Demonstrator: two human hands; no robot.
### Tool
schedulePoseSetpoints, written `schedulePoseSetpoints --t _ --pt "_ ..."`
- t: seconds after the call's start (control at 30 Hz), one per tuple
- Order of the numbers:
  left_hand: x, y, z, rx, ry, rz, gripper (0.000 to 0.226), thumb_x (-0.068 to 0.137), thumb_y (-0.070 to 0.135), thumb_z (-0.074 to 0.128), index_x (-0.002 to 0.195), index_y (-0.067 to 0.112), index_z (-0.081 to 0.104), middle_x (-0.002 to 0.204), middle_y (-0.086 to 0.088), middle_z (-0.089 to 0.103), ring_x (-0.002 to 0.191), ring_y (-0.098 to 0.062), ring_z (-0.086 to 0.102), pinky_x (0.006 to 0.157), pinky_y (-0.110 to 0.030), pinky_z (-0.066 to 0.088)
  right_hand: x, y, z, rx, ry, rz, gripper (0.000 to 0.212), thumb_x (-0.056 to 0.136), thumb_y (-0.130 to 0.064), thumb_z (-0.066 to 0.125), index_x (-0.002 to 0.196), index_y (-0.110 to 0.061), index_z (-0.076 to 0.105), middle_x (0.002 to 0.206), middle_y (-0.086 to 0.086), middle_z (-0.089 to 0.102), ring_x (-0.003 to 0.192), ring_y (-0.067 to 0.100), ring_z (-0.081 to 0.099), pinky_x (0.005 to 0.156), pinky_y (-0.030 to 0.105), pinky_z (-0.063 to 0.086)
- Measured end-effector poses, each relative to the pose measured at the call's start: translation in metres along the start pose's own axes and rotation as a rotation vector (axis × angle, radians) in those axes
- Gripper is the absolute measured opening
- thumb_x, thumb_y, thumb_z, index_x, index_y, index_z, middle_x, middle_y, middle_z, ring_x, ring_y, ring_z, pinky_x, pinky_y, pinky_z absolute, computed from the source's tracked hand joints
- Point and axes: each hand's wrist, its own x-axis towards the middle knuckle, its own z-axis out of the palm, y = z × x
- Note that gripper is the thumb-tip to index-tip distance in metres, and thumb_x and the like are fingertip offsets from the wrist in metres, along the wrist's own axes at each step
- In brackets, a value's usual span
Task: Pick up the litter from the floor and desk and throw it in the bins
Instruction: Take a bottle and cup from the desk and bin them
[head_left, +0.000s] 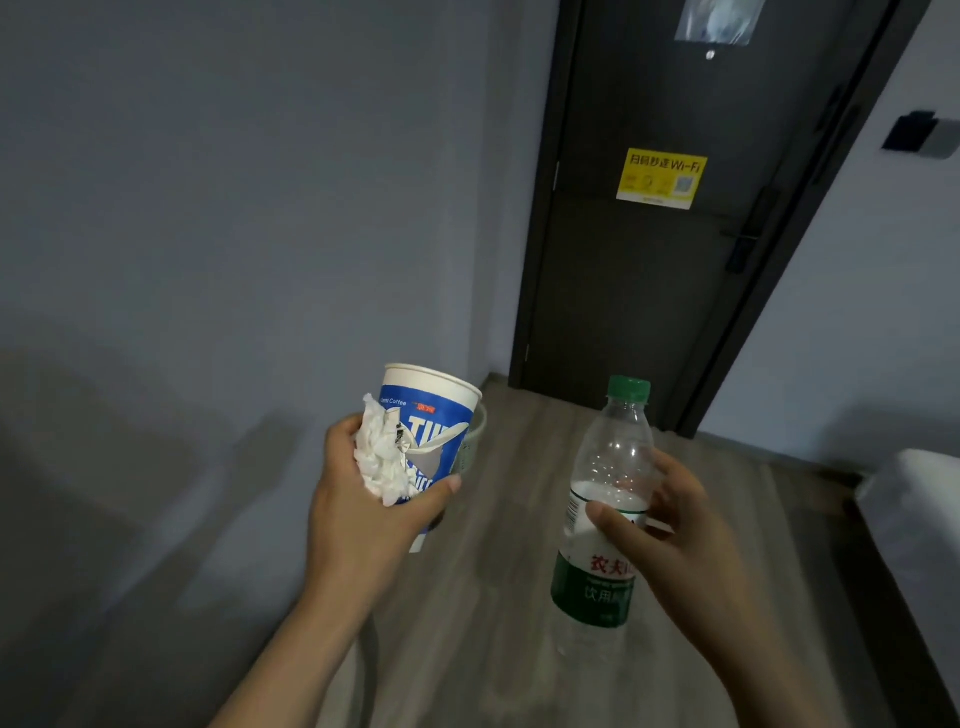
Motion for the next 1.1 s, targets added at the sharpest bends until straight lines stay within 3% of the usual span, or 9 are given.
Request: schedulePoseSetpoints --t 0.17,0.27,0.4,0.5,0.6,0.77,0.87,1.1 --pt "0.061 -0.016 0.061 -0.021 0.042 -0.014 0.071 0.048 0.057 0.081 0.109 0.048 0.045 0.102 0.025 0.066 0.087 0.004 0.066 0.071 -0.027 0.055 0.098 0.028 0.003 0.029 -0.021 -0.035 0.059 0.074 -0.031 0.077 0.121 -0.046 0.044 0.094 -0.031 0.064 0.088 -0.017 0.059 0.058 0.007 0.048" --pt "0.097 -0.016 0.095 -0.005 0.038 -0.026 0.059 0.057 0.054 0.076 0.104 0.058 0.042 0.101 0.03 0.064 0.087 0.006 0.065 0.065 -0.016 0.05 0.159 0.034 -0.003 0.033 -0.059 -0.056 0.061 0.075 -0.03 0.078 0.126 -0.042 0.046 0.098 -0.024 0.065 0.089 -0.017 0.059 0.058 0.004 0.047" --pt "0.14 -0.022 0.128 0.015 0.044 -0.05 0.057 0.067 0.034 0.081 0.103 0.054 0.043 0.101 0.033 0.063 0.085 0.009 0.065 0.058 -0.01 0.049 0.232 0.039 -0.003 0.039 -0.111 -0.088 0.059 0.075 -0.029 0.077 0.126 -0.038 0.05 0.103 -0.017 0.068 0.089 -0.012 0.062 0.061 0.008 0.049" --pt "0.167 -0.029 0.145 0.01 0.07 -0.096 0.061 0.058 0.04 0.086 0.102 0.05 0.045 0.1 0.035 0.062 0.084 0.012 0.064 0.059 -0.007 0.049 0.274 0.047 0.005 0.055 -0.145 -0.079 0.057 0.075 -0.026 0.078 0.125 -0.036 0.053 0.104 -0.015 0.069 0.089 -0.008 0.064 0.063 0.011 0.051" --pt "0.197 -0.043 0.158 0.034 0.098 -0.136 0.064 0.053 0.035 0.091 0.099 0.047 0.049 0.097 0.036 0.062 0.085 0.012 0.063 0.059 -0.006 0.049 0.311 0.055 0.019 0.043 -0.185 -0.062 0.054 0.076 -0.027 0.078 0.122 -0.038 0.053 0.101 -0.018 0.067 0.088 -0.013 0.061 0.06 0.004 0.047" --pt "0.256 -0.075 0.175 0.054 0.122 -0.189 0.065 0.049 0.036 0.093 0.099 0.041 0.052 0.094 0.021 0.068 0.084 0.01 0.064 0.065 -0.011 0.051 0.374 0.065 0.051 0.028 -0.232 -0.02 0.058 0.076 -0.029 0.076 0.126 -0.038 0.049 0.103 -0.02 0.065 0.087 -0.009 0.063 0.057 0.009 0.049" --pt "0.299 -0.096 0.183 0.038 0.131 -0.211 0.065 0.052 0.033 0.091 0.107 0.032 0.056 0.096 0.014 0.07 0.083 0.007 0.066 0.06 -0.01 0.051 0.416 0.065 0.072 0.01 -0.252 -0.006 0.061 0.076 -0.031 0.076 0.129 -0.037 0.047 0.109 -0.018 0.064 0.092 -0.002 0.063 0.064 0.013 0.047" --pt "0.399 -0.14 0.183 0.039 0.173 -0.246 0.057 0.058 0.026 0.089 0.106 0.028 0.058 0.088 0.016 0.07 0.079 0.011 0.064 0.059 -0.002 0.046 0.516 0.065 0.129 -0.03 -0.286 0.021 0.061 0.078 -0.029 0.075 0.131 -0.034 0.046 0.111 -0.014 0.063 0.095 0.0 0.061 0.067 0.015 0.046"
